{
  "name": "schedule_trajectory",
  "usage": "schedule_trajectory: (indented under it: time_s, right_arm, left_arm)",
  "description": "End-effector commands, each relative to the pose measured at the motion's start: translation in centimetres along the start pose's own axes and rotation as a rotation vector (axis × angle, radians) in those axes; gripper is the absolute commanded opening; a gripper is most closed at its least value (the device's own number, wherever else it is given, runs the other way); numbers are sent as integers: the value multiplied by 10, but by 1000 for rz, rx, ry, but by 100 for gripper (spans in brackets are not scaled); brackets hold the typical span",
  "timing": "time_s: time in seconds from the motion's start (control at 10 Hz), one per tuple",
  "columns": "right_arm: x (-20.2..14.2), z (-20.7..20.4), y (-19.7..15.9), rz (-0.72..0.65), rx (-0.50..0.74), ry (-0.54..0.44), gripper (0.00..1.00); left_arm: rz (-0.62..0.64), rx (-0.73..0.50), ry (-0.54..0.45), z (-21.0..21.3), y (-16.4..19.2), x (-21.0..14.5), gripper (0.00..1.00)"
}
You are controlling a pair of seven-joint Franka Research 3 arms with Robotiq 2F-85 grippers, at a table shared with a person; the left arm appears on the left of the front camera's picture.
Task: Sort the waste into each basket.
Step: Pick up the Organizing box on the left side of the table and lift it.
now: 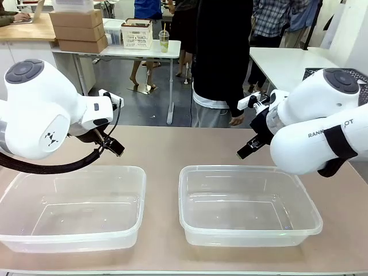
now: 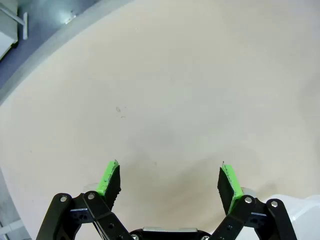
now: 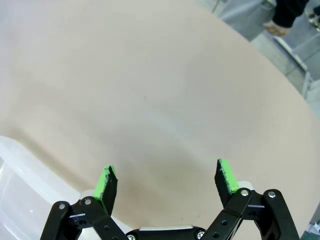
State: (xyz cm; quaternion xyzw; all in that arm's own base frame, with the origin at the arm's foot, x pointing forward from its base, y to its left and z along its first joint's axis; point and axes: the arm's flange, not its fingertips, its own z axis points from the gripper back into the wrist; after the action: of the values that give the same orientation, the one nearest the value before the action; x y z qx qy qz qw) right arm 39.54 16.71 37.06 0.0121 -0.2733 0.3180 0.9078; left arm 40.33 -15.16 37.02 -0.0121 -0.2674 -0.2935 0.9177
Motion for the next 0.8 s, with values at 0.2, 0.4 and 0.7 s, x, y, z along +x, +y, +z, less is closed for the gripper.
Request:
schedule_trajectory:
  time_s: [0.2, 0.4, 0.7]
  right_arm:
    - [5, 103, -22, -185, 123, -110, 100]
    - [11, 34, -5, -84, 45, -38, 100]
    - [12, 122, -28, -385, 334, -224, 100]
  left_arm:
    - [4, -57, -102, 109, -16, 33, 100]
    - [-10, -15, -61, 42, -11, 22, 100]
    - [32, -191, -159, 127, -19, 30, 100]
